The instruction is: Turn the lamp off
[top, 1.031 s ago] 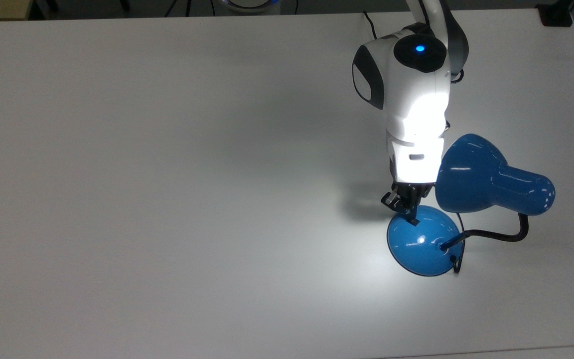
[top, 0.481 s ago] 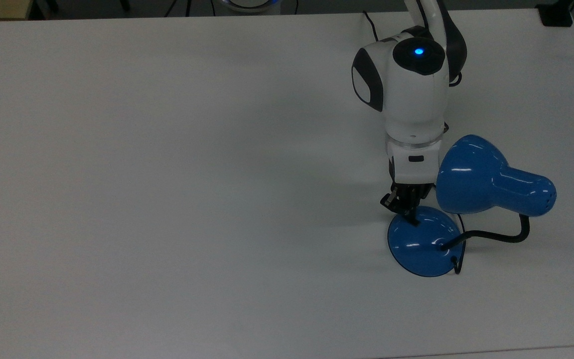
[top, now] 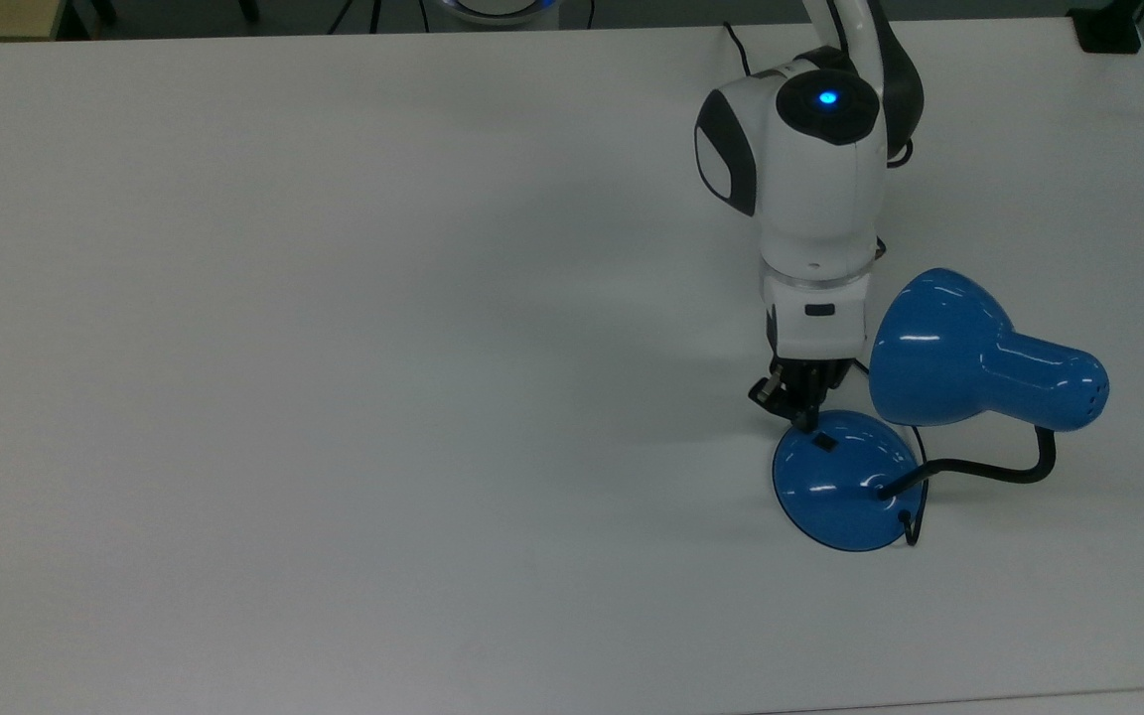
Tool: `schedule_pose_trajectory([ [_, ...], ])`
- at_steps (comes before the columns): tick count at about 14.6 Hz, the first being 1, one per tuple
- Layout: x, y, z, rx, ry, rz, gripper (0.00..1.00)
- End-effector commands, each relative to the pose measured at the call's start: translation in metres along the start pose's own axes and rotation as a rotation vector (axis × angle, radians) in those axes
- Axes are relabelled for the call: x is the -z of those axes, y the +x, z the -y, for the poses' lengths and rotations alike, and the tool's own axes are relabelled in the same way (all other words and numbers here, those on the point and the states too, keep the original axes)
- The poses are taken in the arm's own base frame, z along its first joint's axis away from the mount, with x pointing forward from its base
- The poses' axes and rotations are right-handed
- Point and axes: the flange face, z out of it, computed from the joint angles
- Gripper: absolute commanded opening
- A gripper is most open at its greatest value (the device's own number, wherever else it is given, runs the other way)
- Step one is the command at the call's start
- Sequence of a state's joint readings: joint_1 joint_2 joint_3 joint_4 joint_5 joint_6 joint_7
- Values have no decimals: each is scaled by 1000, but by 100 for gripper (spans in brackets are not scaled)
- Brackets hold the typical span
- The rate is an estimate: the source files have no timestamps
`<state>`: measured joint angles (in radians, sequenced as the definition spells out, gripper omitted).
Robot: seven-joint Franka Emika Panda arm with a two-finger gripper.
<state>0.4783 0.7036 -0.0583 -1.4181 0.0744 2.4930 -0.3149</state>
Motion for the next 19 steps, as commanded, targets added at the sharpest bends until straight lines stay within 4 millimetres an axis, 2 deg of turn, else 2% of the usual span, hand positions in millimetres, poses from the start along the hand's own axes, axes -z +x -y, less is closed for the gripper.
schedule_pose_trajectory([
  [1, 58, -35, -24, -123, -20, 3, 1],
  [3, 83, -54, -42, -160, -16, 37, 1],
  [5, 120, -86, -79, -235, 10, 148, 5],
  [6, 133, -99, -93, -282, 23, 207, 5],
  [10, 195, -145, -147, -463, 33, 327, 25],
  [11, 213, -159, -161, -493, 33, 350, 43],
  [12, 237, -181, -179, -530, 19, 389, 99],
  [14, 277, -207, -202, -617, 7, 389, 100],
  [15, 291, -217, -206, -654, 8, 412, 100],
  [19, 310, -227, -207, -623, -74, 506, 100],
])
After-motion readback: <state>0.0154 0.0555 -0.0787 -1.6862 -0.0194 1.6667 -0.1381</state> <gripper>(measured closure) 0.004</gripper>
